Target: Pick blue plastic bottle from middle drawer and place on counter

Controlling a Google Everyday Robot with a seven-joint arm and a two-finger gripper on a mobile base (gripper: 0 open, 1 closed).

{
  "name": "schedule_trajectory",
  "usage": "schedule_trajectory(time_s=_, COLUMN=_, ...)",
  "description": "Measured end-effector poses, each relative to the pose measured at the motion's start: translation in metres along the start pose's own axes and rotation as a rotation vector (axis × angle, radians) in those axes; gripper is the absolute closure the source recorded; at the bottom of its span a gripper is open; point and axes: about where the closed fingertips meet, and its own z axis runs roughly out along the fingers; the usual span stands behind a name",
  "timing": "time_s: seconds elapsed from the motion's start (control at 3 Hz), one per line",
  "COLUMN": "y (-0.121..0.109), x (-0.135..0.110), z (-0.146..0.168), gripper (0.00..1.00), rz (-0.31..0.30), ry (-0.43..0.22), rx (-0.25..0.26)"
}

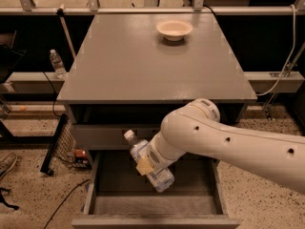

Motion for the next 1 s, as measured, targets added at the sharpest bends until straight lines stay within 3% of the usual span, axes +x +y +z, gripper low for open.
schedule_trajectory(time_s=0.33, y=0.0, x=-0.007, z=-0.018, gripper=1.0, rz=-0.023, ry=-0.014, rx=0.027)
schedule_trajectory(time_s=0.67, y=0.008, x=-0.022, z=-0.062, gripper=1.0, rz=-0.085, ry=-0.028, rx=0.113)
schedule_trajectory(time_s=1.0, y=0.009, x=-0.036, z=-0.091, gripper=1.0, rz=-0.123, ry=-0.033, rx=0.165)
